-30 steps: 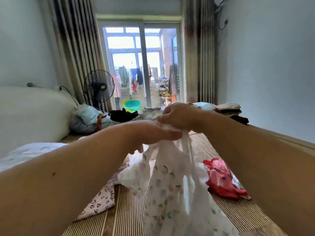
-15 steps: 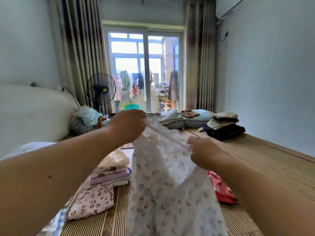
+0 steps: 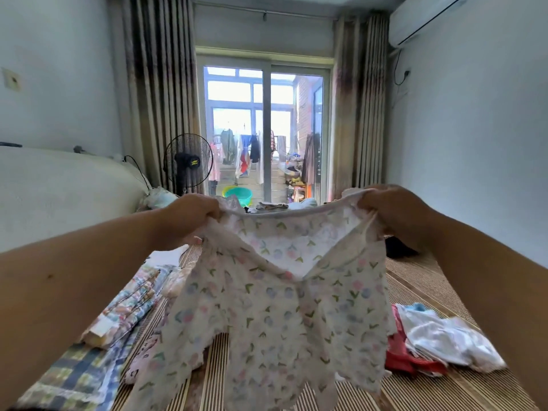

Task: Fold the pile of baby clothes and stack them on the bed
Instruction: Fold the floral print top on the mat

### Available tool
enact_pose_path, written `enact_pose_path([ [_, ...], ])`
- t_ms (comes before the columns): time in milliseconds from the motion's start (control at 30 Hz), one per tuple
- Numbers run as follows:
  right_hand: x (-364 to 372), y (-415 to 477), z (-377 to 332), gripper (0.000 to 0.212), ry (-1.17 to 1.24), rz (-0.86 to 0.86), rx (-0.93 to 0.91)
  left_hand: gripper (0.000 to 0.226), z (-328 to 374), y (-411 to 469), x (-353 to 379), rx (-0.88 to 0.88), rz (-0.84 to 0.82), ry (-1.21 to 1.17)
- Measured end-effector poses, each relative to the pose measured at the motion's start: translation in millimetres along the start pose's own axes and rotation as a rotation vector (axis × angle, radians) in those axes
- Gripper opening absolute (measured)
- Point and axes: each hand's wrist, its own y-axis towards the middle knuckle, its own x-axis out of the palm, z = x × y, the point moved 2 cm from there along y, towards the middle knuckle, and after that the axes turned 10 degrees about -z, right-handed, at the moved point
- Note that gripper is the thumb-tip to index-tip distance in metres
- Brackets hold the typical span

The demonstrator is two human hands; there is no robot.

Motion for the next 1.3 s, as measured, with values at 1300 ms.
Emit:
enact_pose_path([
  [1300,-8.3,-15.1,40.2,0.026,0.133,-0.297,-0.041,0.091,-16.3,10.6,34.6,0.204,-0.443,0.249],
])
